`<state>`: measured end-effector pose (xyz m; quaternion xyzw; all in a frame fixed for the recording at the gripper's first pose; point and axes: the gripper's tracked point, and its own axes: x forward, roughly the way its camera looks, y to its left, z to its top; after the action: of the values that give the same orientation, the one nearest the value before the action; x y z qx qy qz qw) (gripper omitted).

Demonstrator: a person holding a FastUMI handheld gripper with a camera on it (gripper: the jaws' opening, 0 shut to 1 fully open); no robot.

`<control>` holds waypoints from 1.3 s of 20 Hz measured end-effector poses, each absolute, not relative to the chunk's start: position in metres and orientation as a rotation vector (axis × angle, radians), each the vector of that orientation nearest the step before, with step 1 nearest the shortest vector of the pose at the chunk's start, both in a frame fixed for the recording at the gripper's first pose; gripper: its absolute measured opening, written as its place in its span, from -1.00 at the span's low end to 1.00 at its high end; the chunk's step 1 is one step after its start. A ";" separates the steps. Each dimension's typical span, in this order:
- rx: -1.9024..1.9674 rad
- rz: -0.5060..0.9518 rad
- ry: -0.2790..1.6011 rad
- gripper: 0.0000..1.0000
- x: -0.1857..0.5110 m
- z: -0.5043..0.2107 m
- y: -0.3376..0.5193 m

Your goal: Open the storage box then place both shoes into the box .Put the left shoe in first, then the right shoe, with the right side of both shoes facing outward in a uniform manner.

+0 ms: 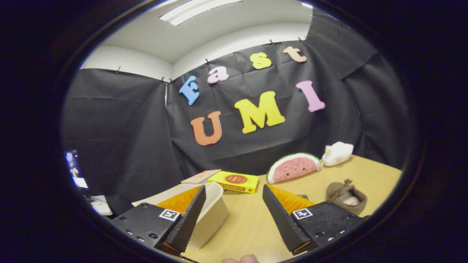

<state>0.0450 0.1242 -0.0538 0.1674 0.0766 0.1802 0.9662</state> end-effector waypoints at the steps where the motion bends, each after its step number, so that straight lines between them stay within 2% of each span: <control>1: 0.359 0.372 0.180 0.90 0.050 -0.059 0.132; 8: 0.549 0.507 0.361 0.90 0.069 -0.095 0.205; 13: 0.685 0.543 0.506 0.90 0.086 -0.126 0.232; 18: 0.852 0.619 0.636 0.90 0.090 -0.137 0.265; 21: 0.920 0.632 0.650 0.89 0.092 -0.131 0.267; 26: 0.938 0.634 0.593 0.19 0.096 -0.112 0.252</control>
<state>0.0957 0.2518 -0.1116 0.4379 0.2765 0.2957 0.8027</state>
